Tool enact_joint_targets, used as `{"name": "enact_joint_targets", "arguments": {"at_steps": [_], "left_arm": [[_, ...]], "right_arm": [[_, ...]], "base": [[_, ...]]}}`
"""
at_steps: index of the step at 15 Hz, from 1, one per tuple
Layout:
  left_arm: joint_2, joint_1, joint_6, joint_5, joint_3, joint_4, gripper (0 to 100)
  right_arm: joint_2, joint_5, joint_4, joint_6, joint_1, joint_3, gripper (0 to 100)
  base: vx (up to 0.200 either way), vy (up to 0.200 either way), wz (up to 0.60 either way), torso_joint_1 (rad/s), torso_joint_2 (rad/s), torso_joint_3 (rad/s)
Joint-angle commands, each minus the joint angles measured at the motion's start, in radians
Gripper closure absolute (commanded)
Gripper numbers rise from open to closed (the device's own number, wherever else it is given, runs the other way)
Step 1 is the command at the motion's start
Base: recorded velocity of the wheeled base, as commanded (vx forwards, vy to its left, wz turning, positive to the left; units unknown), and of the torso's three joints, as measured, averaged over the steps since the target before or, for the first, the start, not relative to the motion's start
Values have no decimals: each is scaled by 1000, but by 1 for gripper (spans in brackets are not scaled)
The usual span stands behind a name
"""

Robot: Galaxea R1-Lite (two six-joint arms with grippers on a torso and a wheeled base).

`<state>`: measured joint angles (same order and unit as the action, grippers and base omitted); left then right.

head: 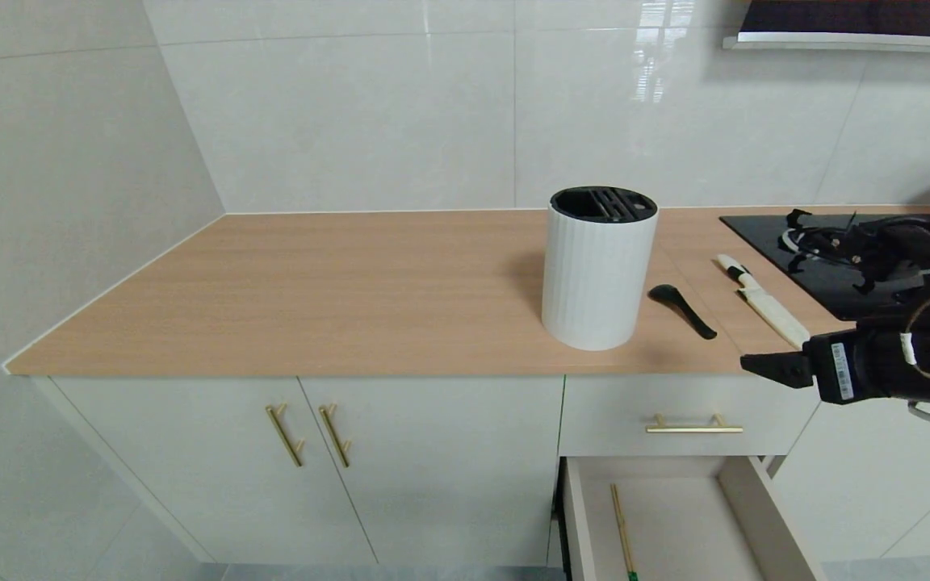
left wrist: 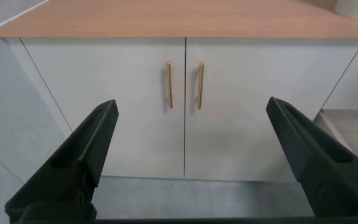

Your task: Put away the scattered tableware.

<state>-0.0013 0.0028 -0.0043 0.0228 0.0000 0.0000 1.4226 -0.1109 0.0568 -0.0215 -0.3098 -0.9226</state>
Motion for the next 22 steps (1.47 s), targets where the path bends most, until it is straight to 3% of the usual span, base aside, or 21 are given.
{"name": "enact_joint_targets", "arguments": {"at_steps": [1, 2, 4, 9, 11, 22], "left_arm": [[1, 0, 0, 0, 0, 0, 0], [1, 0, 0, 0, 0, 0, 0], [1, 0, 0, 0, 0, 0, 0], [1, 0, 0, 0, 0, 0, 0], [1, 0, 0, 0, 0, 0, 0], [1, 0, 0, 0, 0, 0, 0]], "right_arm": [[162, 152, -68, 55, 130, -88, 0], [208, 272, -68, 95, 193, -147, 0], [302, 370, -68, 144, 244, -233, 0], [460, 336, -167, 158, 221, -292, 0], [576, 329, -290, 160, 212, -328, 0], [765, 252, -407, 156, 227, -438, 0]], "base": [[0, 0, 0, 0, 0, 0], [0, 0, 0, 0, 0, 0], [0, 0, 0, 0, 0, 0], [0, 0, 0, 0, 0, 0], [0, 0, 0, 0, 0, 0], [0, 0, 0, 0, 0, 0]]}}
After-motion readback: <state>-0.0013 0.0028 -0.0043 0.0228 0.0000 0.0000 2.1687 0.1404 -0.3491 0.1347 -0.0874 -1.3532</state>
